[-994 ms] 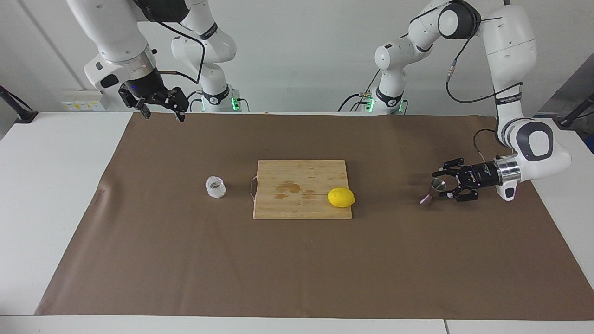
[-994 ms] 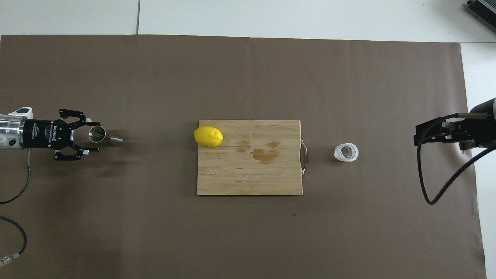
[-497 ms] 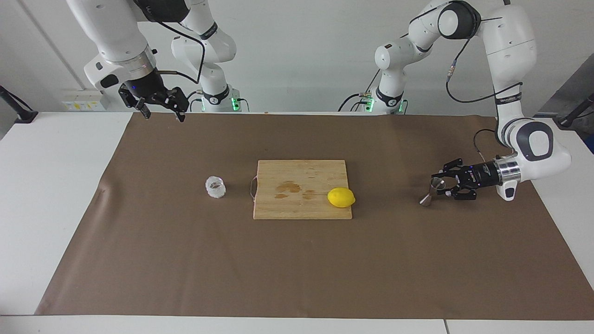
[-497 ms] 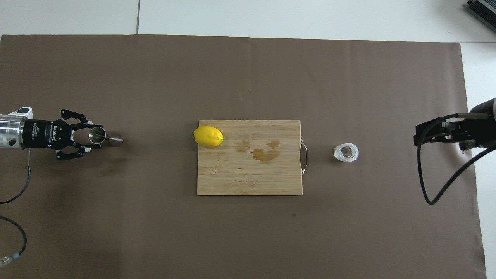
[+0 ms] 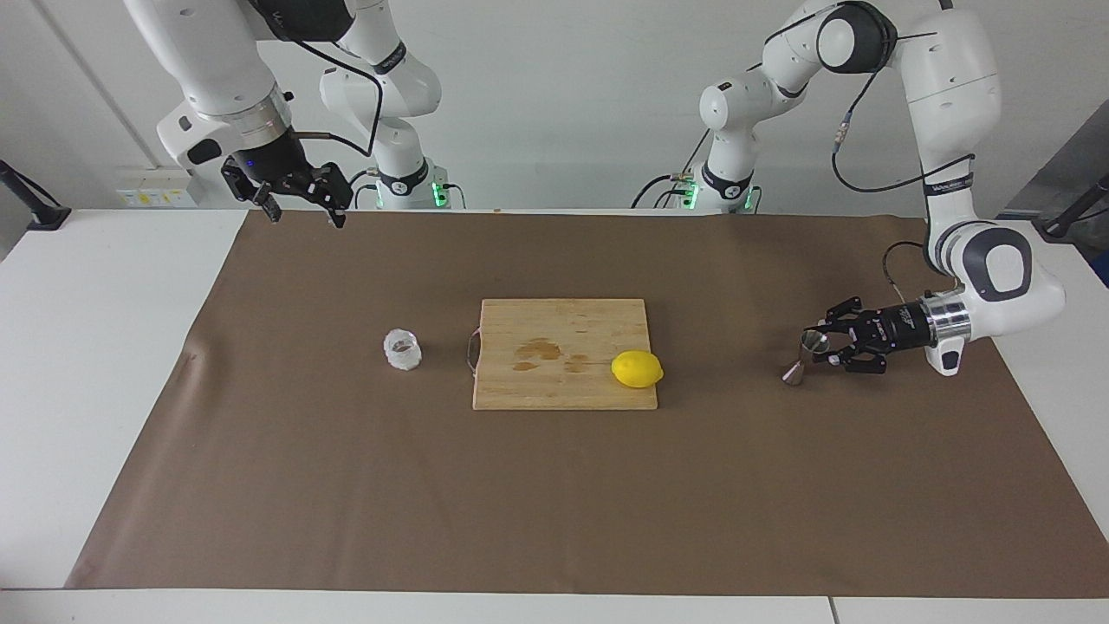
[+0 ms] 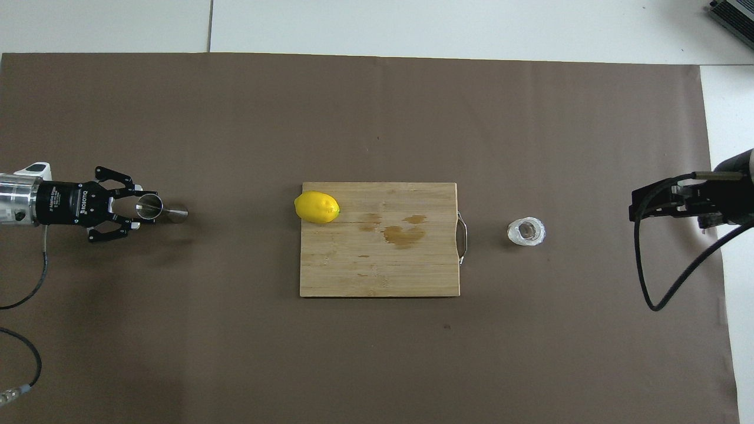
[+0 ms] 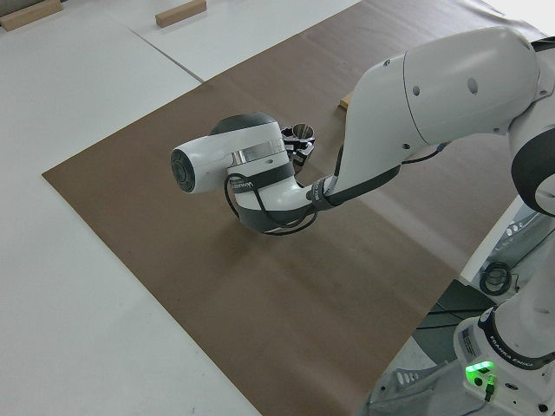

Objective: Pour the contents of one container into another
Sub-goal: 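Close the left gripper around the small metal cup, then carry the metal cup with the left gripper over the cutting board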

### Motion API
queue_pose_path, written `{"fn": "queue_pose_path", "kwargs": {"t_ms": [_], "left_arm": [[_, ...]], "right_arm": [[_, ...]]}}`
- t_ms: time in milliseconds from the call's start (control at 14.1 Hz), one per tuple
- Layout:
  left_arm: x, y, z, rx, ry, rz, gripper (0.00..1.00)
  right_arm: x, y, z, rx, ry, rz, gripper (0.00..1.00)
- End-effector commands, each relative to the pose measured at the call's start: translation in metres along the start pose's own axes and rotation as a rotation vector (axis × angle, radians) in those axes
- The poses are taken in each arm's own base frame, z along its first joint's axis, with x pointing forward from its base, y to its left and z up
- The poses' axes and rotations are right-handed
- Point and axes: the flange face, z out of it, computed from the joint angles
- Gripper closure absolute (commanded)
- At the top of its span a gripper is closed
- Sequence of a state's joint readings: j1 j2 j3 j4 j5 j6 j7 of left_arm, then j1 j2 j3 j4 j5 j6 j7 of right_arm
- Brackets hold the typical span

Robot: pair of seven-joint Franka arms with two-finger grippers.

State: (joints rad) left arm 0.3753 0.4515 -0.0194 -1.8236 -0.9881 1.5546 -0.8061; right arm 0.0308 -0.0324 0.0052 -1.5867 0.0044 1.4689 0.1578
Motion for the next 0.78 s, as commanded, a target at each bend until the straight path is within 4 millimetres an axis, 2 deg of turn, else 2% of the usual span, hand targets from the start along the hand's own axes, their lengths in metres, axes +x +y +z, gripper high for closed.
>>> {"fn": "queue_pose_path", "kwargs": {"t_ms": [0,355,497,710], "left_arm": [[-0.004,0.001,-0.004,-0.024,-0.005,0.002,0.99],[-0.024,0.004,0.011,0.011,-0.061,0.016,1.0],[-0.043,0.005,0.018,0.014,-0.095,0.042,1.0],[-0.08,0.011,0.051,0.064,-0.127,0.093,1.0]], "right_arm": [[-0.005,0.005,-0.003,0.016,-0.003,-0.015,0.0],[-0.005,0.005,-0.003,0.016,-0.003,-0.015,0.0],[-0.005,0.005,-0.003,0.016,-0.003,-0.015,0.0],[-0.005,0.005,-0.003,0.016,-0.003,-0.015,0.0]]}}
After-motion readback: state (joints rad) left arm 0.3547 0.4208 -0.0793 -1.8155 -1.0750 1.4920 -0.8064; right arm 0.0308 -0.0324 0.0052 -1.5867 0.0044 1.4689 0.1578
